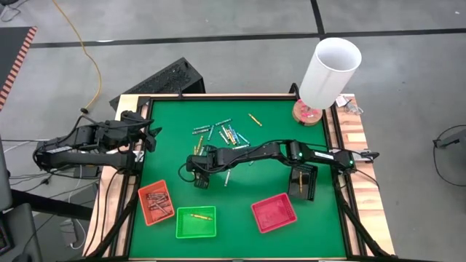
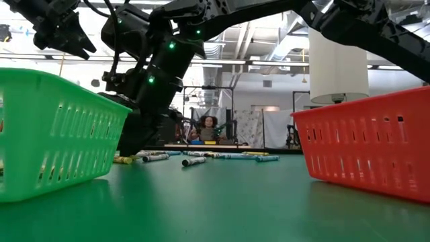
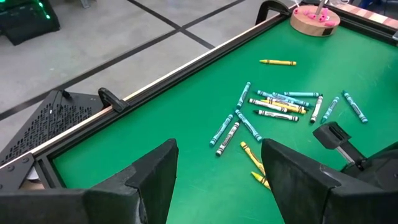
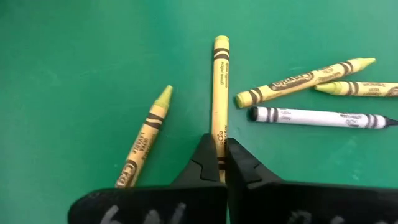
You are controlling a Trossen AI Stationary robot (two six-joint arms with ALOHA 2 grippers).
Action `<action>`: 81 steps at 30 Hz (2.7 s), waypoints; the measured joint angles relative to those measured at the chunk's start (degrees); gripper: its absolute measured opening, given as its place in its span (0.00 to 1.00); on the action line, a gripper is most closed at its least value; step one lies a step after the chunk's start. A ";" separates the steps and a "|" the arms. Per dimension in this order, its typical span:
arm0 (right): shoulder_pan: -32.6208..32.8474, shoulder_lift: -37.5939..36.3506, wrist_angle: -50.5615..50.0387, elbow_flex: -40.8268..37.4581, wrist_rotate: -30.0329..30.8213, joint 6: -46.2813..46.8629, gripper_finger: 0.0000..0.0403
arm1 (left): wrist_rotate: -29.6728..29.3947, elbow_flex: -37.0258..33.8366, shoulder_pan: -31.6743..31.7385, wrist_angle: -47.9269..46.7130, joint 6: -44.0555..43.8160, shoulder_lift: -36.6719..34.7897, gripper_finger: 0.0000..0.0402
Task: Sort crayons
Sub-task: Put the yellow crayon into the green bin
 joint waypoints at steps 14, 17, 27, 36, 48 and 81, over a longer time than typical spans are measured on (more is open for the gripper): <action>0.88 -4.55 -0.41 1.09 1.02 -0.19 0.00 | -0.07 0.00 0.00 0.00 0.14 0.01 0.56; 2.32 -6.53 -0.12 1.05 1.31 -1.39 0.00 | -0.09 0.00 0.00 0.02 0.11 0.02 0.56; 9.39 -10.41 1.38 1.28 1.28 -4.51 0.00 | -0.11 0.00 0.00 0.26 0.07 0.02 0.56; 14.85 -10.31 3.46 1.24 1.27 -3.80 0.00 | -0.09 0.00 0.00 0.50 -0.03 0.02 0.56; 17.88 -10.16 3.95 0.46 -0.22 3.36 0.00 | -0.06 0.00 0.00 0.55 -1.53 0.02 0.56; 19.39 -5.33 2.00 -0.01 -1.86 15.56 0.00 | 0.20 0.00 -0.01 0.44 -2.01 0.02 0.56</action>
